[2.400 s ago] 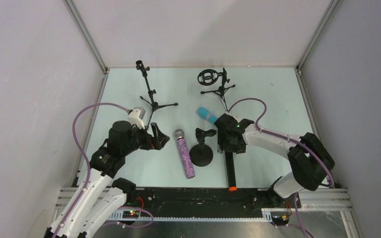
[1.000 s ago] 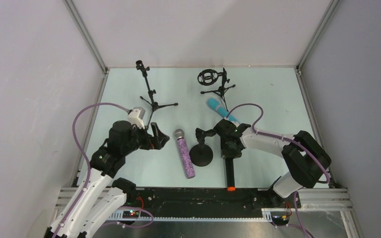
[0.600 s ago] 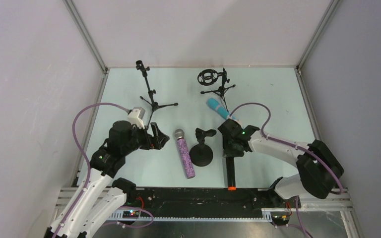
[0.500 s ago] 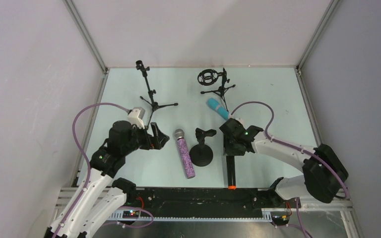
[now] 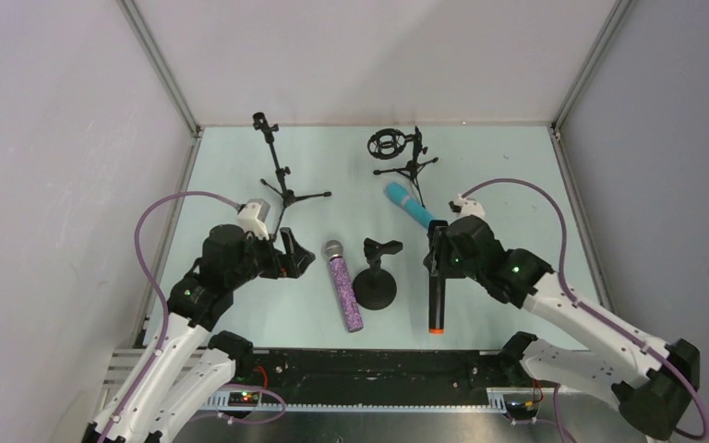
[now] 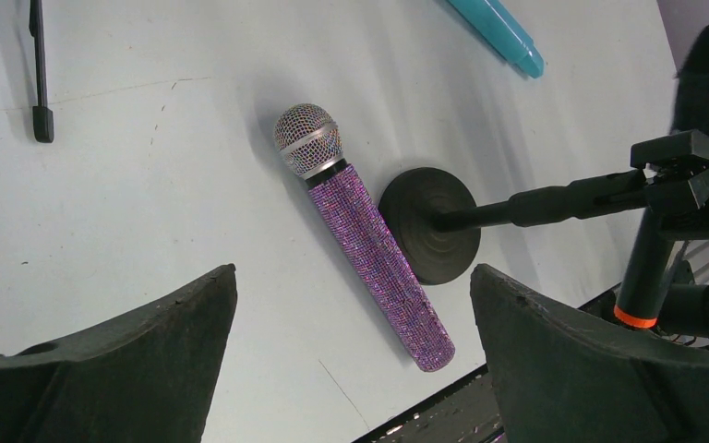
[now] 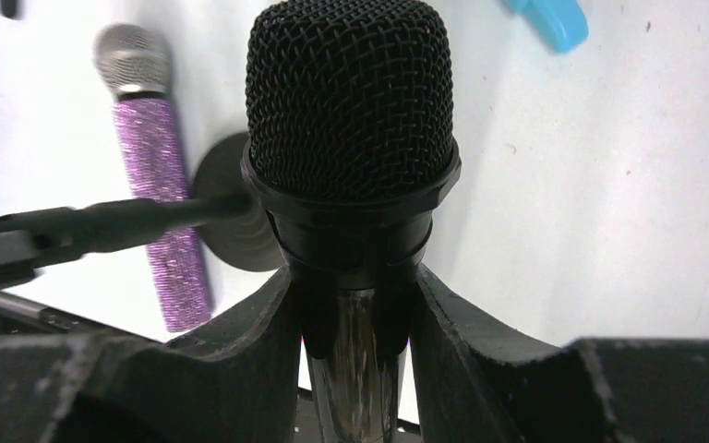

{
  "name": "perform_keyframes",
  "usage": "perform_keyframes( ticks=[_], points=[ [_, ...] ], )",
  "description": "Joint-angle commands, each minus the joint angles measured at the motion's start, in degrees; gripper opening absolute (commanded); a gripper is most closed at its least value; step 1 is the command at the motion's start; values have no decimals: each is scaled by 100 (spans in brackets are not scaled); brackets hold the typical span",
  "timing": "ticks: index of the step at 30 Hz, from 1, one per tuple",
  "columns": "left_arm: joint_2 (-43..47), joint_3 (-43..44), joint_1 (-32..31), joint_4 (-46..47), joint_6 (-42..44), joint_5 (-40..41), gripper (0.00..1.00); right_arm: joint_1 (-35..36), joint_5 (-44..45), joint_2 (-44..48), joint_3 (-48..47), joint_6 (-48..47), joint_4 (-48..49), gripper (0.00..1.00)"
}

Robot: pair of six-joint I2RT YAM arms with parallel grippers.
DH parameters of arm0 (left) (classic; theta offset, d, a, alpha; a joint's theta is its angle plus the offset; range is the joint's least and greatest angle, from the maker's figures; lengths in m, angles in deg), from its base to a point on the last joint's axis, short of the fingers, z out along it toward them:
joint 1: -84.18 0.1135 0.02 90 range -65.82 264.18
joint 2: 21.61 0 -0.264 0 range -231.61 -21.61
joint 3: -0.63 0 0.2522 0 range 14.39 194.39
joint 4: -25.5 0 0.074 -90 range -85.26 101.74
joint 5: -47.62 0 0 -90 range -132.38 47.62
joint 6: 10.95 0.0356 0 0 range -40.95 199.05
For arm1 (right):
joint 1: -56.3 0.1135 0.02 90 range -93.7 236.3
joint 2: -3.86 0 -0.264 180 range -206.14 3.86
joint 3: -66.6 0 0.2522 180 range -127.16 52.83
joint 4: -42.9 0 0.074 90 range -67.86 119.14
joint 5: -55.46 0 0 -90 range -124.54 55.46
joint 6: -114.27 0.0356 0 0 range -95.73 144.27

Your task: Attach the microphones to the stand

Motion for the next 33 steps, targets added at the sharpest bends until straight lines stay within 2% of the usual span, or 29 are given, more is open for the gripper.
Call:
perform_keyframes(
  ticks=[1, 13, 21, 29, 33],
  points=[
    [23, -8, 79, 76, -15, 25, 100, -53, 12, 566, -65, -305, 621, 0],
    [88, 21, 153, 87, 21, -89, 100, -104, -495, 1938, 16, -1186, 1653, 0],
    [267, 173, 229, 224, 163, -394, 100, -105, -532, 2595, 642, -1461, 2633, 0],
    [189, 548, 233, 935, 153, -592, 100, -104, -544, 2991, 967, -1542, 3069, 0],
    [-194, 711, 229, 1600, 178, -1095, 100, -108, -586, 3006, 972, -1573, 3023, 0]
  ],
)
